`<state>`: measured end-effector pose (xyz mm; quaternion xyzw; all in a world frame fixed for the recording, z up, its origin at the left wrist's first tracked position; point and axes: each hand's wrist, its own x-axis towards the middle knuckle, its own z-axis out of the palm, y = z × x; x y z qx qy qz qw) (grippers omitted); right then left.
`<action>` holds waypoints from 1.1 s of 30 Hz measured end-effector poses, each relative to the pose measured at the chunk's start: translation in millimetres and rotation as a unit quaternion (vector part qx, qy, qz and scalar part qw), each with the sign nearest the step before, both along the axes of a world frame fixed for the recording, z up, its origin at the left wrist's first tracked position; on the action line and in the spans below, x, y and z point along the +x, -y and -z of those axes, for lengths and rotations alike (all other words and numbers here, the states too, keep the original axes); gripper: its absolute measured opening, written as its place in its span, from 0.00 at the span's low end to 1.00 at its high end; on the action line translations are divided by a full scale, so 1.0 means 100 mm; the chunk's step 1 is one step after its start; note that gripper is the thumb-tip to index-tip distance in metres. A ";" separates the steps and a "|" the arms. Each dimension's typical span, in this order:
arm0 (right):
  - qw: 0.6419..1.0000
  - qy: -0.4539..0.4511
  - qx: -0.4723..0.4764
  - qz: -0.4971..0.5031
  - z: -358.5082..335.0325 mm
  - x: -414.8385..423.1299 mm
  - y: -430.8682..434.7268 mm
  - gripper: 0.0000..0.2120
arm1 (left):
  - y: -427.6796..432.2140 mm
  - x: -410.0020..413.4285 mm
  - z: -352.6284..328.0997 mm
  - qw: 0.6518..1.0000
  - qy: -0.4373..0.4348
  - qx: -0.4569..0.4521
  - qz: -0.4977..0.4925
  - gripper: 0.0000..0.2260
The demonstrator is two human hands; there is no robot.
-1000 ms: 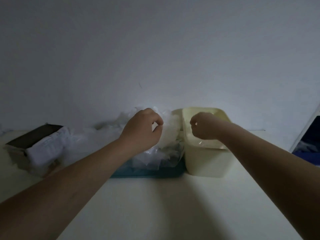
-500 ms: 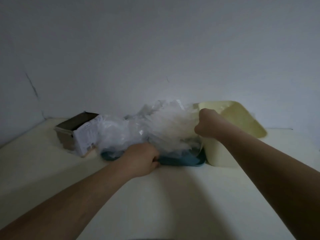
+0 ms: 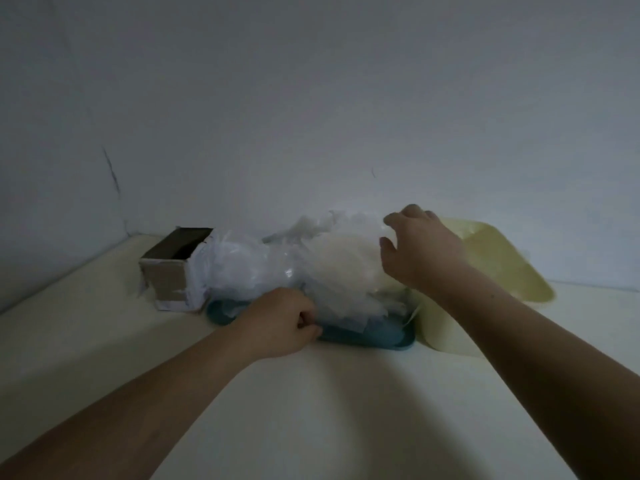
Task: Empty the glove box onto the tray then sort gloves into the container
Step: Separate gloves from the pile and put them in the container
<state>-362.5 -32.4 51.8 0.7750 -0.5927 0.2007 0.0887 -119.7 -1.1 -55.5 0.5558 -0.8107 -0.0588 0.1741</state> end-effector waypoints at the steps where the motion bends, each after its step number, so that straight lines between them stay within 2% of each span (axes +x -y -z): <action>1: 0.998 0.028 -0.005 -0.058 0.05 0.13 -0.02 0.21 | 0.01 0.05 -0.04 1.000 -0.017 -0.020 -0.017 0.14; 4: 0.988 0.017 0.035 -0.150 0.23 0.48 -0.05 0.25 | 0.05 0.20 -0.25 0.987 -0.071 -0.119 -0.078 0.14; 7: 0.987 -0.087 0.106 -0.079 0.45 0.70 0.09 0.31 | 0.07 0.38 -0.40 0.973 -0.085 -0.181 -0.111 0.04; 10: 0.979 -0.112 0.170 0.000 0.59 0.74 0.28 0.30 | 0.09 0.53 -0.36 0.979 -0.041 -0.139 -0.141 0.10; 13: 0.982 -0.074 0.175 -0.015 0.73 0.69 0.41 0.27 | 0.17 0.64 -0.23 0.977 0.021 -0.093 -0.189 0.16; 16: 0.983 -0.053 0.178 -0.009 0.79 0.63 0.50 0.30 | 0.30 0.77 -0.14 0.971 0.044 -0.024 -0.232 0.21; 19: 0.983 -0.058 0.174 0.011 0.73 0.64 0.54 0.29 | 0.42 0.81 -0.07 0.975 0.005 0.006 -0.222 0.17; 22: 0.985 -0.104 0.137 0.004 0.65 0.79 0.42 0.30 | 0.47 0.79 0.00 0.975 -0.025 0.007 -0.220 0.09; 24: 0.988 -0.113 0.095 -0.044 0.63 0.96 0.27 0.32 | 0.47 0.80 0.01 0.973 -0.032 -0.005 -0.228 0.08; 27: 0.982 -0.061 0.024 -0.180 0.67 1.22 0.07 0.30 | 0.50 0.84 -0.06 0.973 -0.044 -0.034 -0.222 0.11; 29: 0.972 -0.013 0.070 -0.223 0.71 1.36 0.03 0.30 | 0.49 0.87 -0.15 0.972 -0.042 -0.039 -0.227 0.12; 33: 0.970 0.003 0.181 -0.164 0.85 1.38 0.19 0.35 | 0.39 0.96 -0.26 0.973 -0.119 -0.073 -0.182 0.11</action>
